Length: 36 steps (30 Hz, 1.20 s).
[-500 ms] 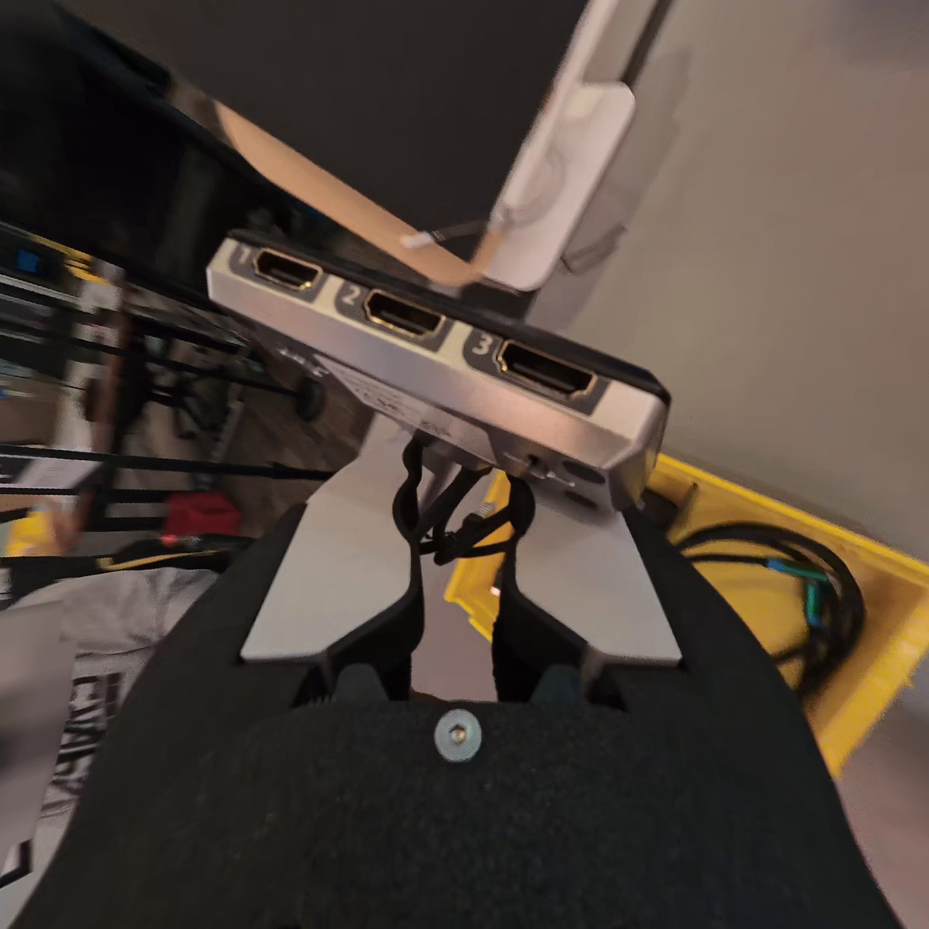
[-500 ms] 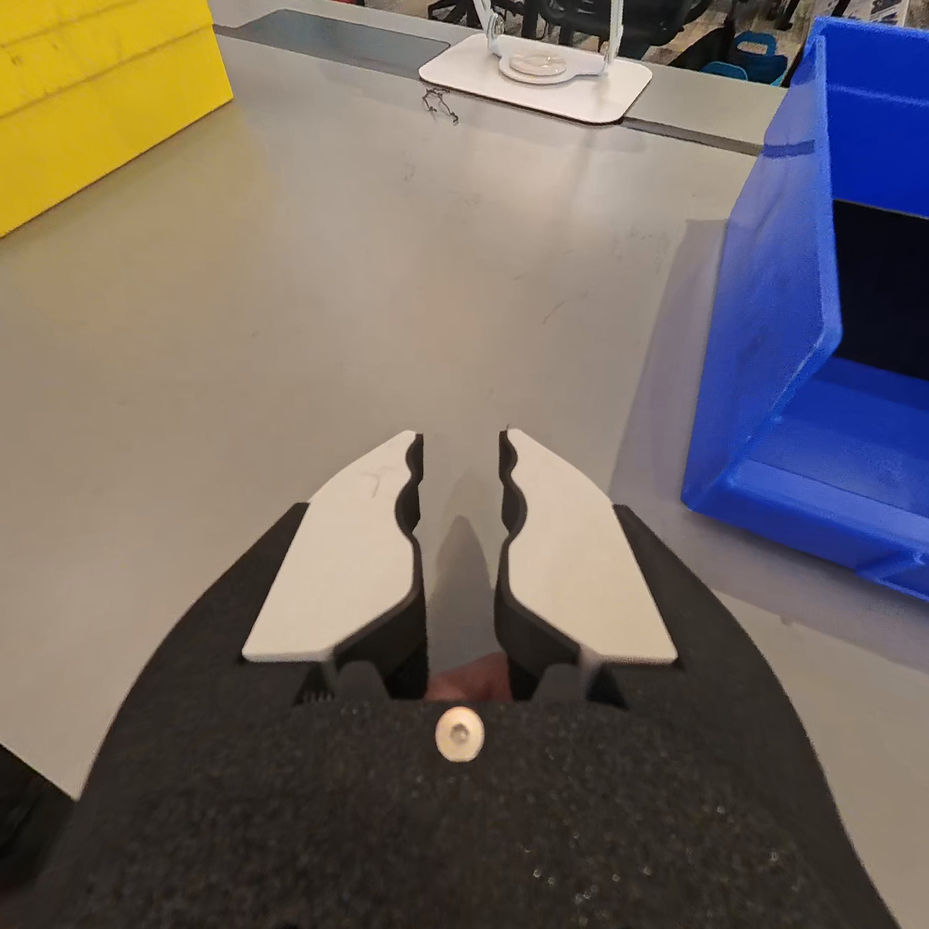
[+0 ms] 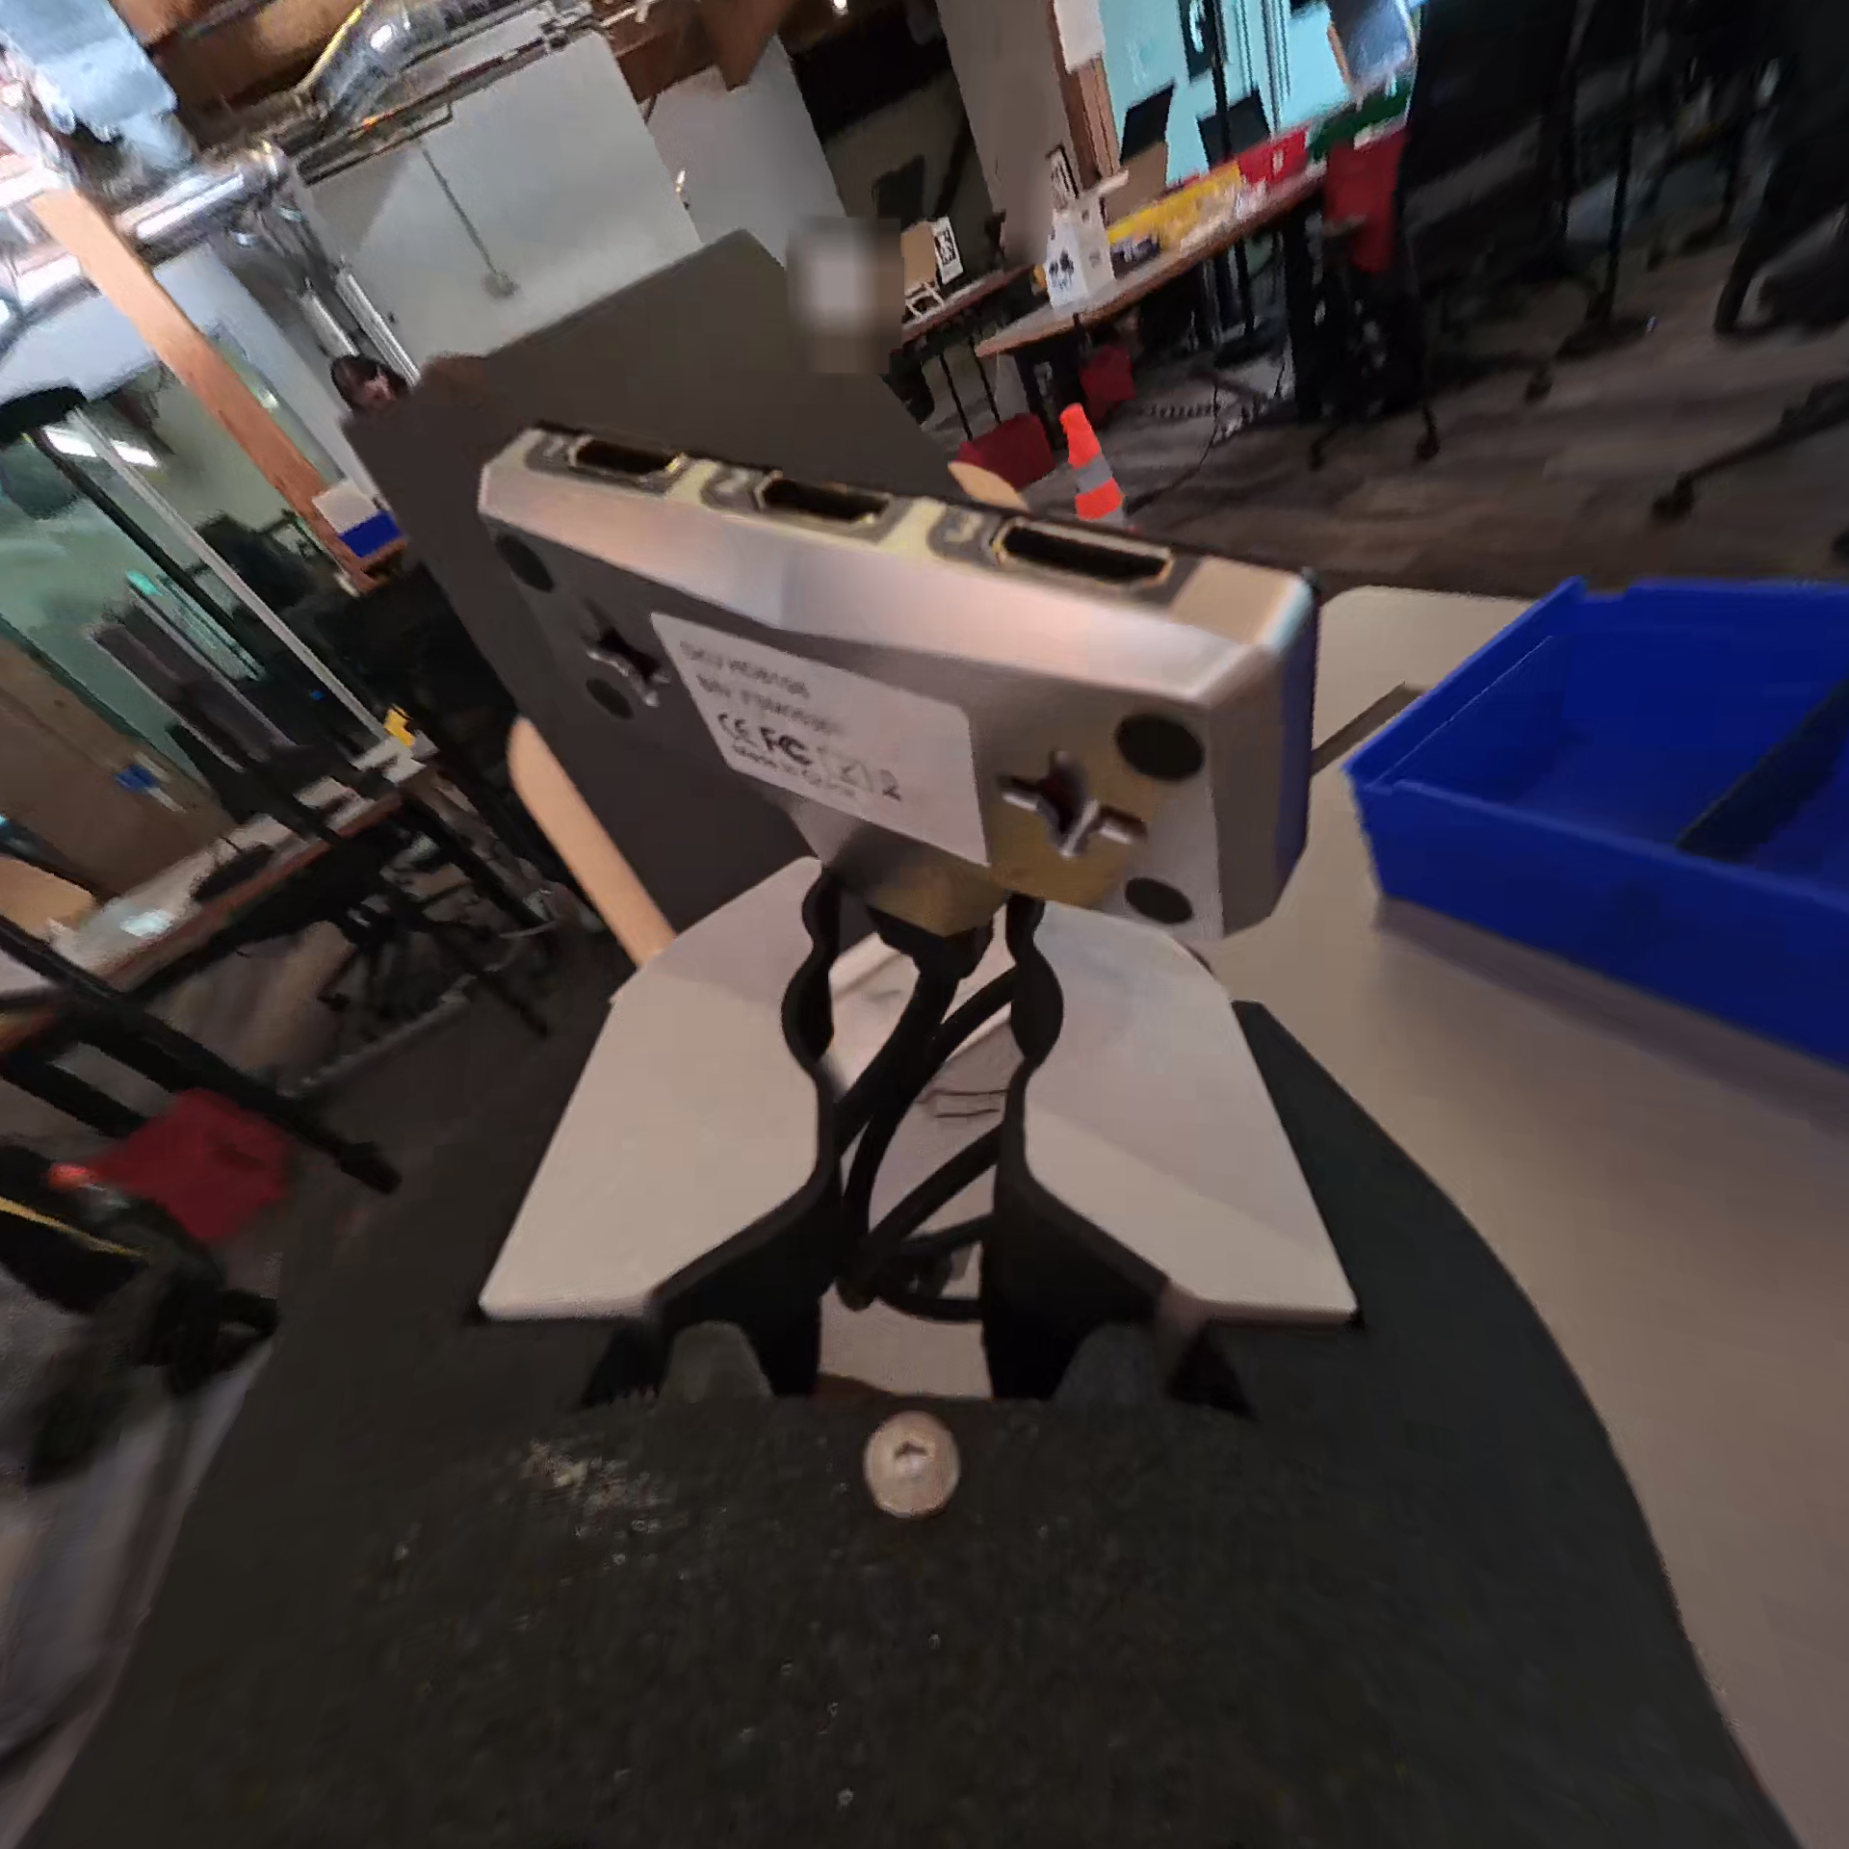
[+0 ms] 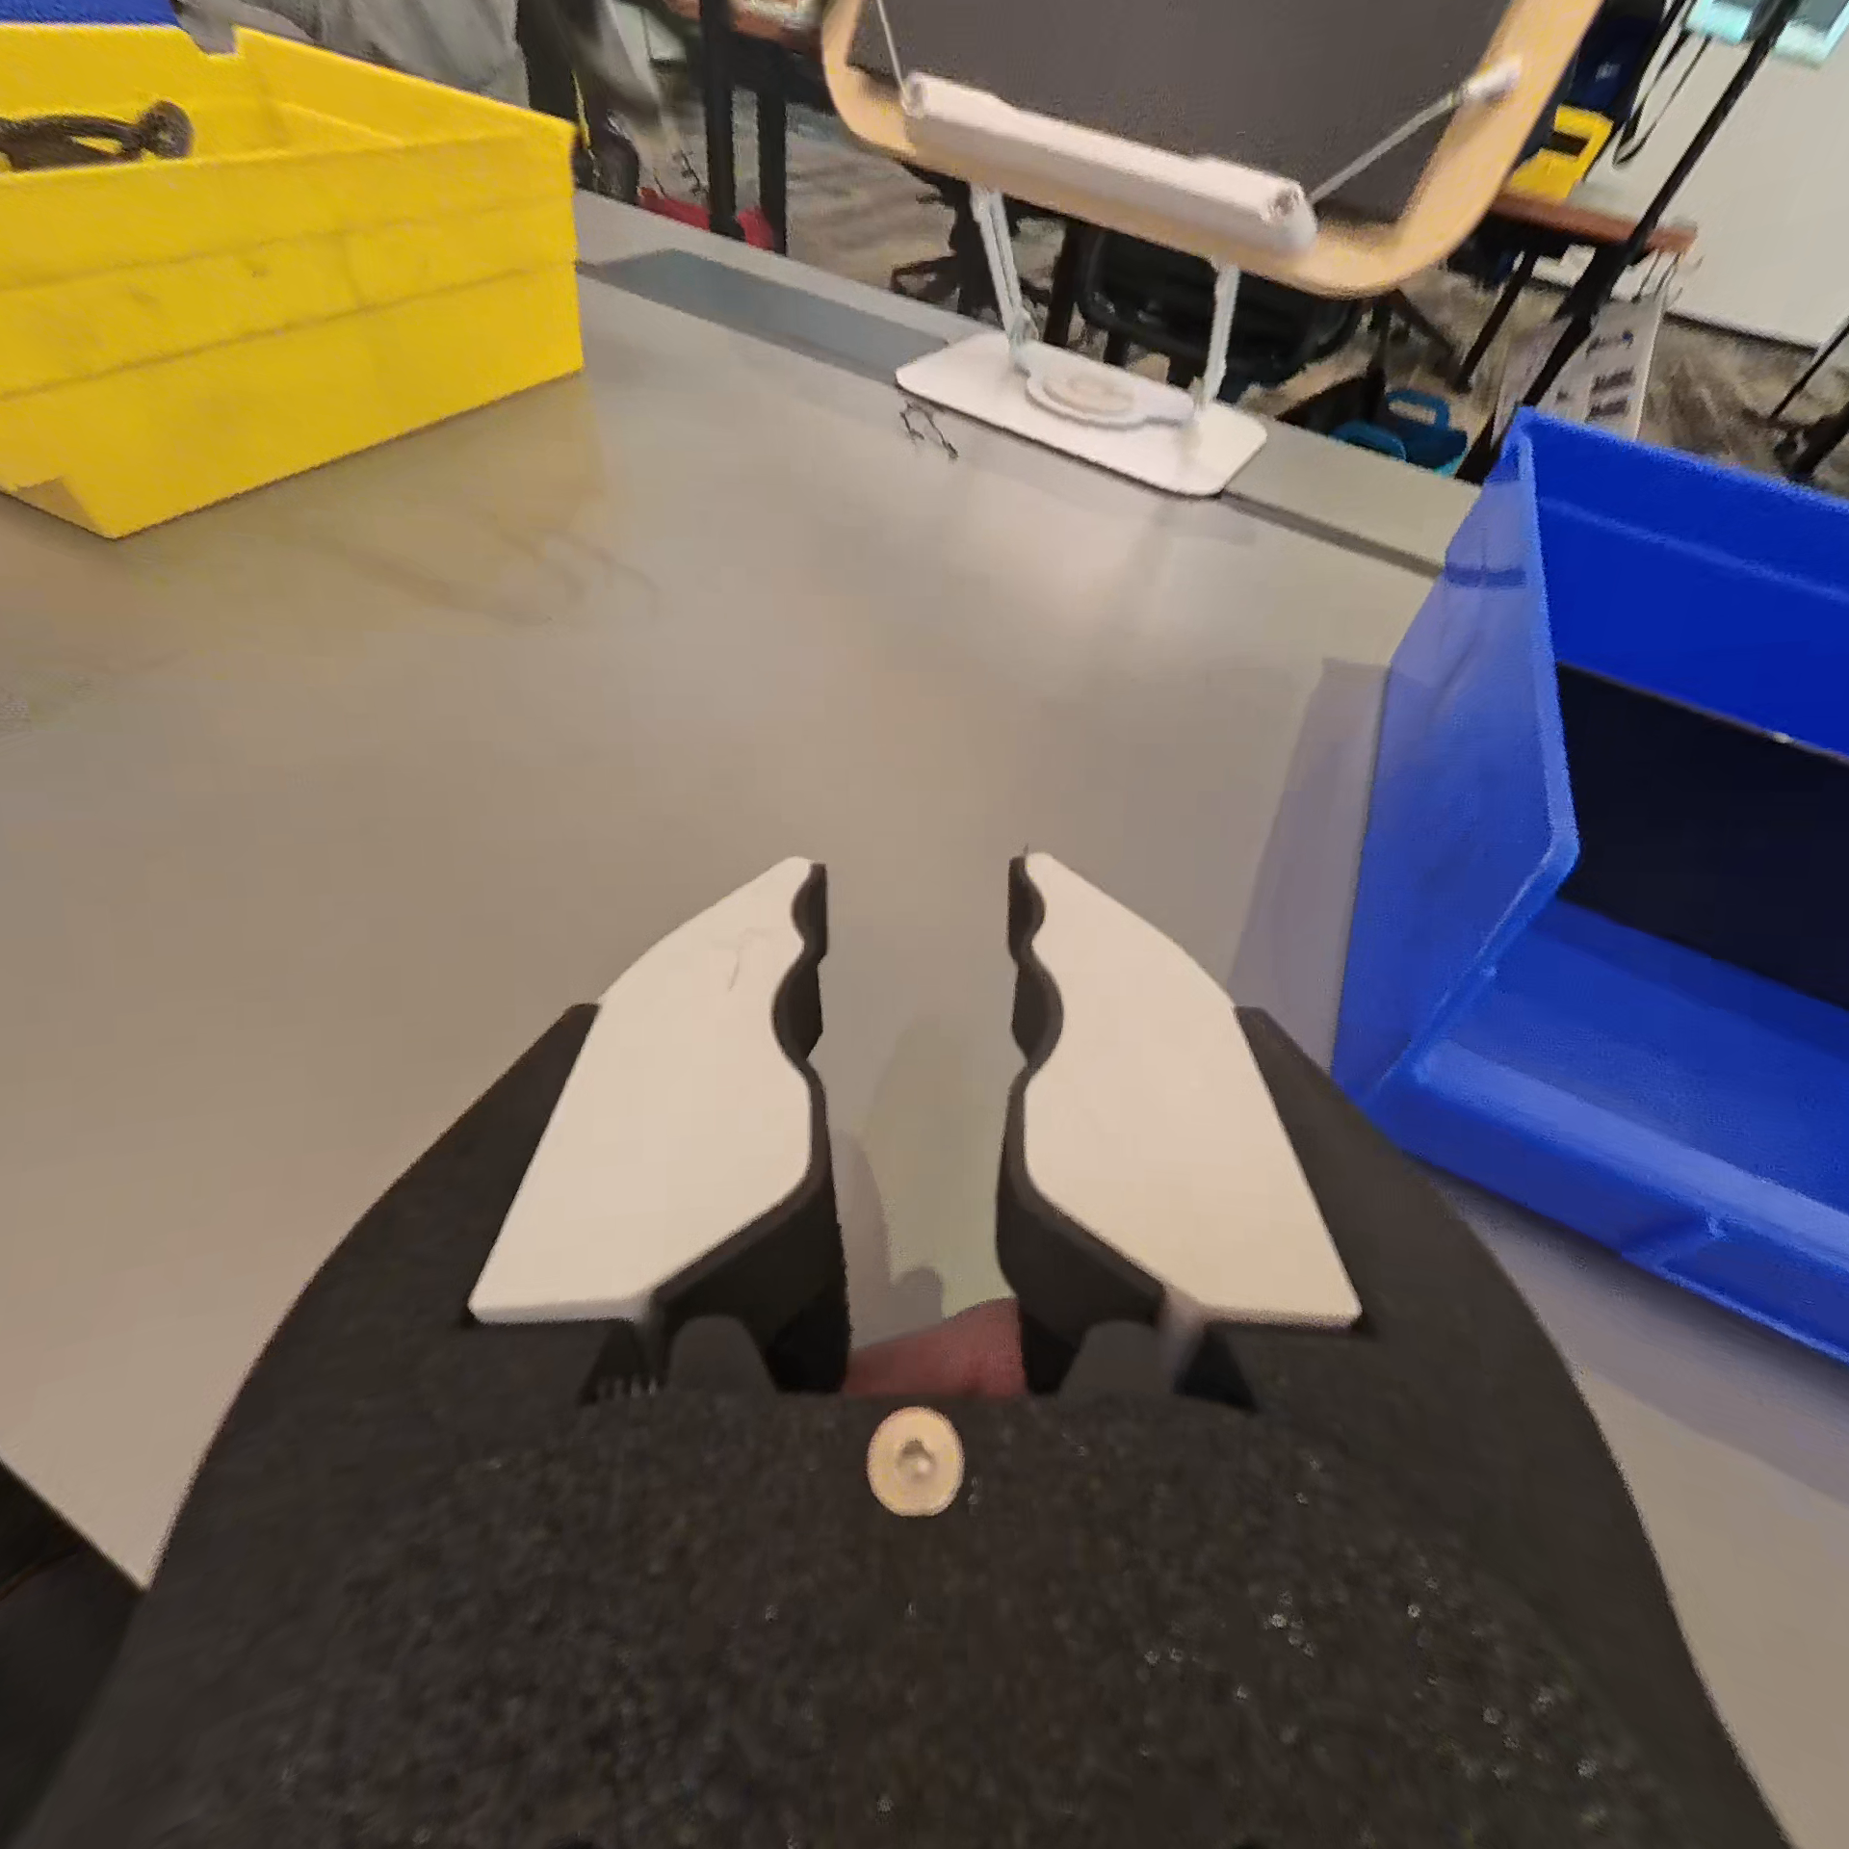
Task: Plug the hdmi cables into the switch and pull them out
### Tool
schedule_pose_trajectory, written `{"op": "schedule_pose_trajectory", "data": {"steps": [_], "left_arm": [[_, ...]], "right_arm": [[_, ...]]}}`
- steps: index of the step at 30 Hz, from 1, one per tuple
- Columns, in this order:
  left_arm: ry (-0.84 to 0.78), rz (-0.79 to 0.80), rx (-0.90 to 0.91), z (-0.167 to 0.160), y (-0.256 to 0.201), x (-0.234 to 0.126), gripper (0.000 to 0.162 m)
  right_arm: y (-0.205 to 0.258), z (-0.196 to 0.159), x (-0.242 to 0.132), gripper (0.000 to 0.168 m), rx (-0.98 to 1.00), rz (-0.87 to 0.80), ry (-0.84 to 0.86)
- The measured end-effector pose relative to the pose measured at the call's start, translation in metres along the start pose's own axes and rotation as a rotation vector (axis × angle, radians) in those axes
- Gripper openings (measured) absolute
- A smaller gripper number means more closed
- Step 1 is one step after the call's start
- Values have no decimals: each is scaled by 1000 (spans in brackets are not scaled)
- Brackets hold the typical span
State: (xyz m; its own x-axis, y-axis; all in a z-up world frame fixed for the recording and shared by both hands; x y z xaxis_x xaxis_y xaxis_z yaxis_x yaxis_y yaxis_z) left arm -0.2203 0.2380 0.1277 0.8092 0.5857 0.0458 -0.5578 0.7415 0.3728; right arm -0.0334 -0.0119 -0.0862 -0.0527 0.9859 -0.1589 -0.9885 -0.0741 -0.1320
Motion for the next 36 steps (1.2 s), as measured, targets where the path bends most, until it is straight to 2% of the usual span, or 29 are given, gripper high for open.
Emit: {"op": "schedule_pose_trajectory", "data": {"steps": [7,11,13,19,22,23,25,29,33,36], "left_arm": [[-81,174,-233,-77,-91,-8,31],[-99,159,-148,-108,-128,-19,31],[-99,141,-59,-112,-141,-23,31],[-108,162,25,-112,-157,-27,31],[-97,207,41,-113,-160,-27,30],[-87,225,44,-115,-160,-27,31],[-97,210,29,-117,-163,-27,31],[-138,156,105,-117,-180,-31,30],[-117,107,90,-121,-185,-31,31],[-94,46,60,-119,-185,-41,22]], "right_arm": [[9,15,-5,38,19,3,-165],[18,35,4,38,94,101,-249],[22,51,14,38,134,139,-268],[27,94,48,39,165,190,-334],[36,96,66,40,177,194,-331],[37,97,68,26,172,198,-347],[38,101,71,33,175,163,-399],[33,105,85,31,194,166,-336],[21,108,89,23,163,228,-218],[16,109,86,23,81,220,-233]]}}
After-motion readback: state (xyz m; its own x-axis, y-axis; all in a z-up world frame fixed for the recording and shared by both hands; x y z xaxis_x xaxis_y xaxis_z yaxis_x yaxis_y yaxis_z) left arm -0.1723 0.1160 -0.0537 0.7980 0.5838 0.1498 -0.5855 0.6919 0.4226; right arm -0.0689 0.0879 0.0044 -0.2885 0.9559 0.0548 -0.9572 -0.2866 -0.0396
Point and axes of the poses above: each gripper's, where its closed fingertips meet, x out along the fingers, z out of its top, y = z × x across the jaws, the point moved 10 cm from there along -x, back along the fingers, and after that the axes turned 9 degrees about -y, right-handed, at the moved point
